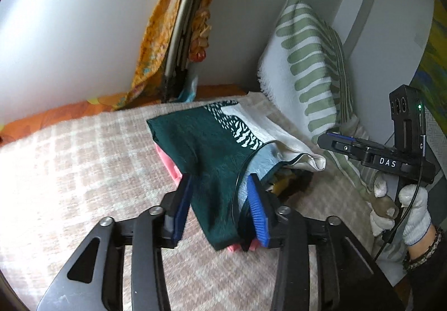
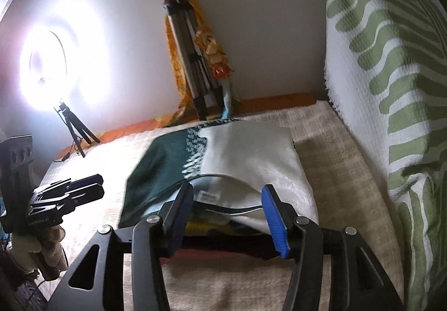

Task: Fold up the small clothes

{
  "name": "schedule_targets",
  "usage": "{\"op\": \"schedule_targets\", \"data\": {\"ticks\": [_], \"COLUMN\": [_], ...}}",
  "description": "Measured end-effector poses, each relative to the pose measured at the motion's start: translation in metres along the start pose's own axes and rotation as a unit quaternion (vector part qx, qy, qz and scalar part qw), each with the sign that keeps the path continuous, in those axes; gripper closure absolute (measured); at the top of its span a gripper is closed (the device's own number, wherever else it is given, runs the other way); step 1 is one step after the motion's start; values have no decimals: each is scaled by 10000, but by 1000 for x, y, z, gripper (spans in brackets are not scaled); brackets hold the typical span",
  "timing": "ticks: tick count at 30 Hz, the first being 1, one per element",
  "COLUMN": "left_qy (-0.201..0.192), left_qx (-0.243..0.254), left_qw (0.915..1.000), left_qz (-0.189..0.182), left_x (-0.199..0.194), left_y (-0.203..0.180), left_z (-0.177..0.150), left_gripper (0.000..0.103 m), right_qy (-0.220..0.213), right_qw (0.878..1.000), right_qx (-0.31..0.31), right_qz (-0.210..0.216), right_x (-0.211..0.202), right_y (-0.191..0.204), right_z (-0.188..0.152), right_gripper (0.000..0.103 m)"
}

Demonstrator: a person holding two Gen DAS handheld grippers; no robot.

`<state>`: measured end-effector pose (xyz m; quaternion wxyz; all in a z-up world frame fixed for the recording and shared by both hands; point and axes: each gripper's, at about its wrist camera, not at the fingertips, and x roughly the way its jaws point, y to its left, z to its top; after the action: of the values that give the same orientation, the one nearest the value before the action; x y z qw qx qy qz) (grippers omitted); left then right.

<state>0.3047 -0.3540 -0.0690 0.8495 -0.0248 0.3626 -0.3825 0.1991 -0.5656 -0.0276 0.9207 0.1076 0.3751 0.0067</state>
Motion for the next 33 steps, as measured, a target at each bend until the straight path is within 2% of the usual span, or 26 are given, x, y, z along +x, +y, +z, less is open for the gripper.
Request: {"op": "schedule_targets", "data": {"ticks": [4, 6, 8, 10, 17, 24, 33], "left_qy": [-180, -284, -369, -463, -787, -975, -1050], "left_qx": [199, 283, 354, 423, 695, 727, 705], "left_qw": [9996, 9991, 9985, 9978, 9940, 9921, 9911], "left_qz": [106, 132, 179, 231, 315, 320, 417], "left_x": [-30, -47, -63, -79, -133, -177, -215], "left_y": [-7, -11, -14, -18, -33, -35, -29], "left_z": [-2, -4, -6, -9, -20, -37, -68], "left_gripper": [44, 42, 37, 37, 26, 22, 22], "right_qy": [-166, -219, -240, -277, -525, -724, -751], "right_qw": [9999, 9997, 9995, 9992, 9982, 9968, 9962], "right_qx": [-19, -95, -211, -262, -198, -218, -185], "right_qz": [9, 39, -27, -95, -191, -277, -404], "right_x": [-22, -33, -42, -52, -94, -128, -146], "right_y": [24, 38, 51, 64, 98, 135, 170], "right_z": [-1, -2, -4, -7, -17, -36, -67], "right_gripper": [33, 27, 26, 24, 18, 11, 6]}}
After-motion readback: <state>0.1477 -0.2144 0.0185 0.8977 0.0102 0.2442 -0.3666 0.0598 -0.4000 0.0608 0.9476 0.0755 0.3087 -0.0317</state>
